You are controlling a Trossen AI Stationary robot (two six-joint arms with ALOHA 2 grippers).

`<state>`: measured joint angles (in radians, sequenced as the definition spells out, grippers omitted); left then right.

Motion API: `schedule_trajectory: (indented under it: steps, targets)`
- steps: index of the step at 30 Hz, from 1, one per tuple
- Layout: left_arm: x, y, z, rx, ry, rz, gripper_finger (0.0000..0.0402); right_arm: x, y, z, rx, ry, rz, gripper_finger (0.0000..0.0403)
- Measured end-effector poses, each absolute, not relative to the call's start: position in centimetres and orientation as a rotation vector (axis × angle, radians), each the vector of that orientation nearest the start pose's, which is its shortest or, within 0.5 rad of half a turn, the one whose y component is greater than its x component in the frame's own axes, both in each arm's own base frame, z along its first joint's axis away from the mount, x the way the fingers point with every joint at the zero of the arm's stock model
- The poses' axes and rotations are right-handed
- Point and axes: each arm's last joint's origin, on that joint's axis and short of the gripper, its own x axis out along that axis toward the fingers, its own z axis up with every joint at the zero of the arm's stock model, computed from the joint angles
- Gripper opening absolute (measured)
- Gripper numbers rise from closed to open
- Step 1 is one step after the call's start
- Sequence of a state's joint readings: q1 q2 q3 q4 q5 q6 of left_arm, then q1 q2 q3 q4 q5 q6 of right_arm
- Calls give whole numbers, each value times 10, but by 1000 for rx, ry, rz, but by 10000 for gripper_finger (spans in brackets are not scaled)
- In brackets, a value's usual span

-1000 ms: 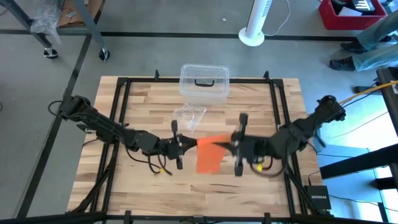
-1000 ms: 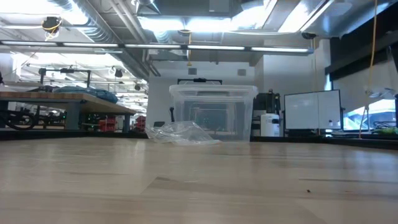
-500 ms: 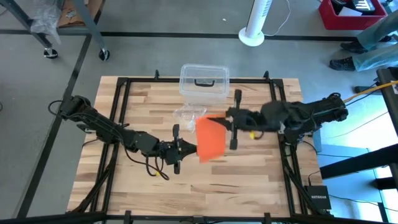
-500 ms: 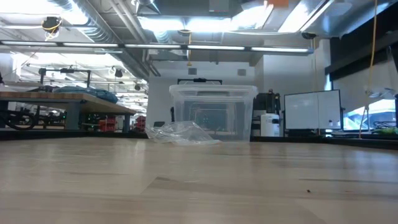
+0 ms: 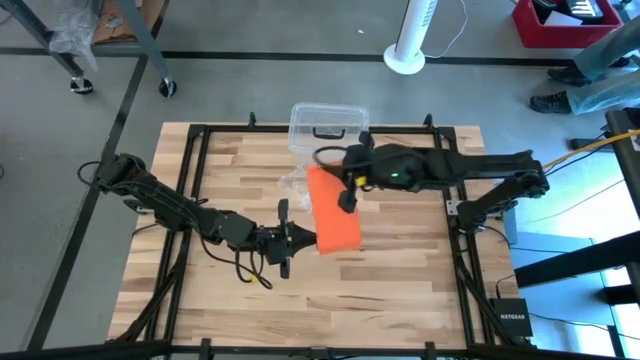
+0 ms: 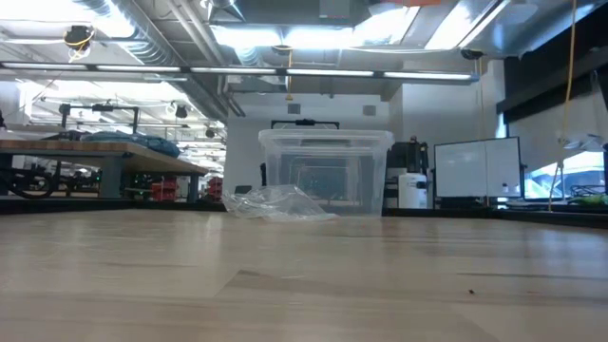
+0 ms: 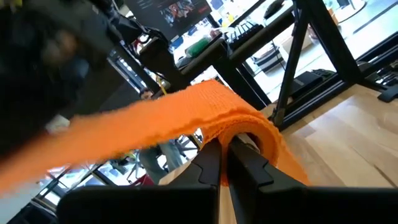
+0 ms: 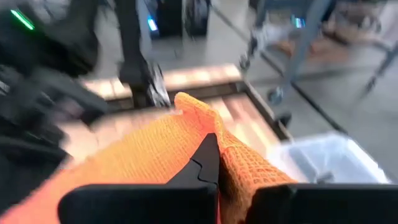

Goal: Roll bandage
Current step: Roll the orange bandage

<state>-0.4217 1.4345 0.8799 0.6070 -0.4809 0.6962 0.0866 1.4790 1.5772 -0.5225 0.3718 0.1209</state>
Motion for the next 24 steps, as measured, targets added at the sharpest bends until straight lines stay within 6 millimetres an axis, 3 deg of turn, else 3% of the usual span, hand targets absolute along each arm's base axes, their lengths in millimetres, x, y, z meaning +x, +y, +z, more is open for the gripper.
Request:
schedule_trajectory:
  steps: [6,13,18,24]
  targets:
    - [296,-116,289,685,4,69,5,345,4,370,44,594,-373,27]
    - [299,-108,282,654,70,75,5,361,6,329,20,801,-389,132]
    - [302,-99,277,612,129,86,5,358,8,322,52,882,-339,183]
    - [304,-88,270,561,201,108,5,350,11,331,220,875,-264,201]
